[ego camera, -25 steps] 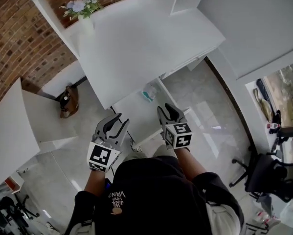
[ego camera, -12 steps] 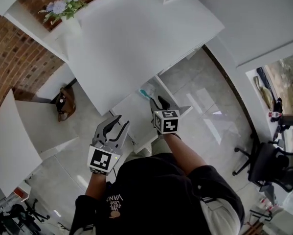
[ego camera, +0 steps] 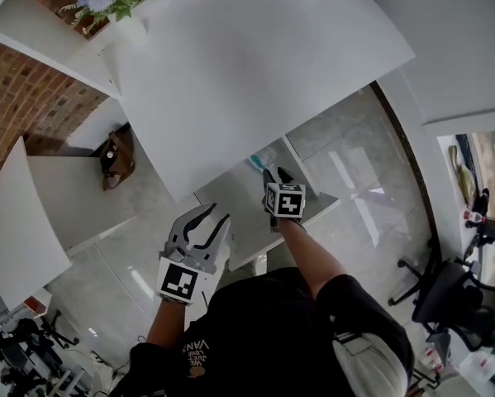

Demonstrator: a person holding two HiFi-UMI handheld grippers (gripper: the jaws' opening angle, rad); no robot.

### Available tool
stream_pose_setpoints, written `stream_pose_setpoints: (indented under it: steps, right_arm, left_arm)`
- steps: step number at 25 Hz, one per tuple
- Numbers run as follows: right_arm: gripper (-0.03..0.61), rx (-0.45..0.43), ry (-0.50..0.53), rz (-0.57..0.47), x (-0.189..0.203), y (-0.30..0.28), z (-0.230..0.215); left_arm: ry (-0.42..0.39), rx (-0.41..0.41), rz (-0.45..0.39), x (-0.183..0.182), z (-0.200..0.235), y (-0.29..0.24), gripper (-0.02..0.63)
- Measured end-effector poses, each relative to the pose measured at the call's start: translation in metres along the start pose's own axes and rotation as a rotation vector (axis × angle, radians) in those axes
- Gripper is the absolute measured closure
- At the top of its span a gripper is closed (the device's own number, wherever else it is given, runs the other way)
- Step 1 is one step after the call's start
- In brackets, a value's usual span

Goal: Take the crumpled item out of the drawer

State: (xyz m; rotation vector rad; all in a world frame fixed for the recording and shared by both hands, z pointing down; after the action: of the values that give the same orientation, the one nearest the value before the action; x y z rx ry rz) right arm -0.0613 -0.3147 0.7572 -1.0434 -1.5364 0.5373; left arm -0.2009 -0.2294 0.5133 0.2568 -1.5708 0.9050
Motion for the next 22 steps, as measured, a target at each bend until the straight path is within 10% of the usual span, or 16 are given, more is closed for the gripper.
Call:
stream_pose_setpoints:
  steps: [22]
  right_arm:
    - [0.425, 0.039, -0.241, 0.136, 0.038, -0.092, -0.036]
  left_arm:
    - [0.08, -0.028, 0.071, 0.048, 0.015, -0.014, 0.515]
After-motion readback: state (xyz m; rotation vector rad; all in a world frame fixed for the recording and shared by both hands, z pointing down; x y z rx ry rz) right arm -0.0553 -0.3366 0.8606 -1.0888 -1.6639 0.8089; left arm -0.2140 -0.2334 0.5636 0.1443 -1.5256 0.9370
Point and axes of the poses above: the fingertips, and each gripper's own axes: y backward along the fingers, z to its left, x out of its underside, the point moved 2 cm from there along y, backward along the fingers, and after that the axes turned 1 degree about -z, right-handed, at the moved point
